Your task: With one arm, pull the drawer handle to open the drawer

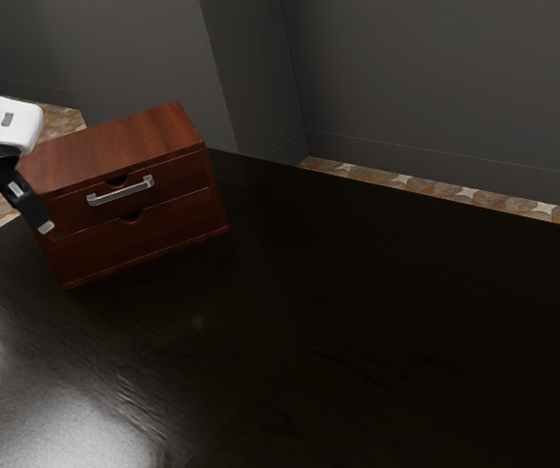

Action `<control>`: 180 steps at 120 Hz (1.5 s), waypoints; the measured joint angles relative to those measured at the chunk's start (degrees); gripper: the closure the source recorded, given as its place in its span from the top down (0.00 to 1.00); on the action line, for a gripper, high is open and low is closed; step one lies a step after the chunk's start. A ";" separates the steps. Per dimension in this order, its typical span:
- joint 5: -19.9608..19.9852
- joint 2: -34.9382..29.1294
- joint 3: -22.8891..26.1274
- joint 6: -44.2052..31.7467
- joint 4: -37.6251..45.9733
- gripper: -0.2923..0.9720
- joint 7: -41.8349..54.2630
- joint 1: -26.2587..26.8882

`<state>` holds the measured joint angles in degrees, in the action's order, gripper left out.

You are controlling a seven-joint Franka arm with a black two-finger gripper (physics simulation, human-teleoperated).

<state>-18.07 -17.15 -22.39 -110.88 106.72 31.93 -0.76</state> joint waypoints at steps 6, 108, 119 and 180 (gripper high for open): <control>-0.07 0.07 -1.74 -1.53 0.05 0.77 0.96 -0.04; -3.47 11.76 -7.67 -13.70 -4.04 0.77 13.70 0.72; -3.61 12.30 -7.65 -15.02 -3.94 0.77 14.43 0.72; -3.29 17.94 -7.52 -21.14 -3.97 0.77 17.17 0.57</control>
<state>-21.36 0.79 -29.91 -132.02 102.75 49.09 -0.19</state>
